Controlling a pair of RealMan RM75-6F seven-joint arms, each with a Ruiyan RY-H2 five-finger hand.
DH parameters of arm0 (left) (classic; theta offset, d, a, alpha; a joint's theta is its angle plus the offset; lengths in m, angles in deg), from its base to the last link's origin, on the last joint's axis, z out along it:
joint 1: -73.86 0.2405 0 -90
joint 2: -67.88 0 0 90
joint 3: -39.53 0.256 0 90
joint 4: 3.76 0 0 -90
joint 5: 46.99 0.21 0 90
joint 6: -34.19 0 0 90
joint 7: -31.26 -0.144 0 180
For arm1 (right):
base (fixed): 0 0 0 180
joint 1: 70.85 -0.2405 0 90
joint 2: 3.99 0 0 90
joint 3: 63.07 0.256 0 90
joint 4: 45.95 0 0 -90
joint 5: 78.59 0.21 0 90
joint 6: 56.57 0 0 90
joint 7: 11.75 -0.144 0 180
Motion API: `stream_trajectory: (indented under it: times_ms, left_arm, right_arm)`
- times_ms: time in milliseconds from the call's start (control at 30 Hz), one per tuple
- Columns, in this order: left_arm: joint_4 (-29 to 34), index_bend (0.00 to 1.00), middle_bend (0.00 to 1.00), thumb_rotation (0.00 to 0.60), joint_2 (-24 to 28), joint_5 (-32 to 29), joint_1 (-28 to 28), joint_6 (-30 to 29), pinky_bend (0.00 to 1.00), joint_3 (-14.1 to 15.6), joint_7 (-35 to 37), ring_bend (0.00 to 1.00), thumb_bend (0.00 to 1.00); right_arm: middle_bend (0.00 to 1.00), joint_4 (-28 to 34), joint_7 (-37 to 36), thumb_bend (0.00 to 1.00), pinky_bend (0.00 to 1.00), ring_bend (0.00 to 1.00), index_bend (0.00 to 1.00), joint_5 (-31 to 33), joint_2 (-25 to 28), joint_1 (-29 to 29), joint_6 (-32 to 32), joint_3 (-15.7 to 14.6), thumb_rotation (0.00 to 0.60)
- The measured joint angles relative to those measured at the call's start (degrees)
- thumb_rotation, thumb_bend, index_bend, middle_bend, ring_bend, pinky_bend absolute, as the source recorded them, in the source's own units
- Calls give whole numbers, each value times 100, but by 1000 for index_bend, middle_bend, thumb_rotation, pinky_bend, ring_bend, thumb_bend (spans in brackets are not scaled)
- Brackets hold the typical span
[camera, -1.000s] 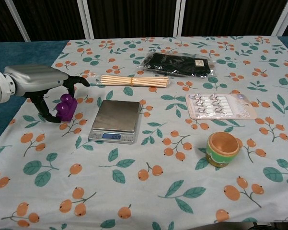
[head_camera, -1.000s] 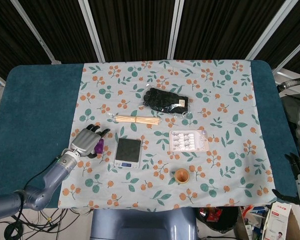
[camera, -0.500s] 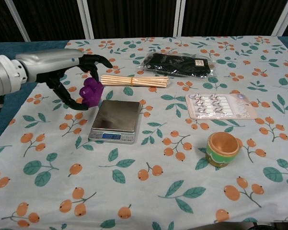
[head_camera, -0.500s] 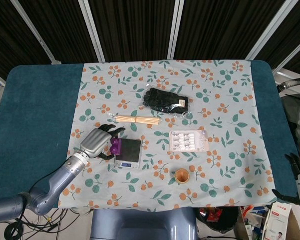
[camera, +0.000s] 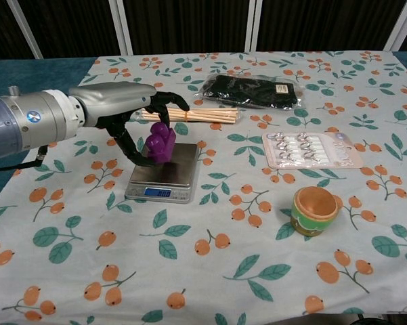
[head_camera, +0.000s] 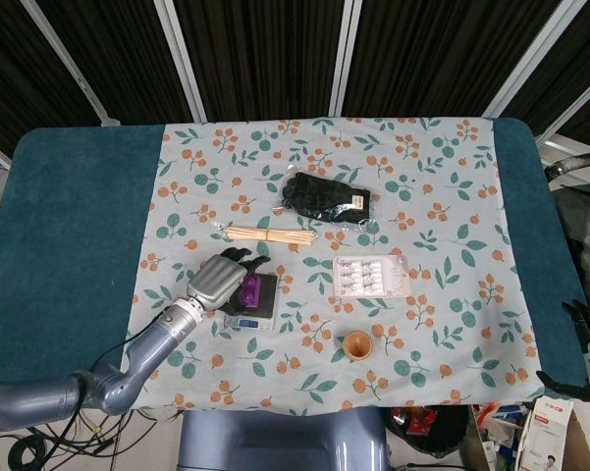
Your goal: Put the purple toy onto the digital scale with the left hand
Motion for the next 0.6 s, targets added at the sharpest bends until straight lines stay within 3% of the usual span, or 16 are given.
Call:
stream_trajectory:
  times_ms: [300,433,600]
  left_arm:
    - [-131,110,221,600,-258,-530,-221,38,165,23,-698,50,14]
    - [-115,101,128,600,-311,-733,-274,57,165,44,-835,14,0]
    - [95,100,93,600,-250,-842,-307,71,160,4,-833,2,0]
  right_arm:
    - [0,-25,-59,79,182,133,0,-19,3,4,-10,1,600]
    - [0,-32,-67,79,182,133,0,-27,1,4,-19,4,600]
    - [0,-34,-90,80,182,133,0,-24,0,3,-16,7,600]
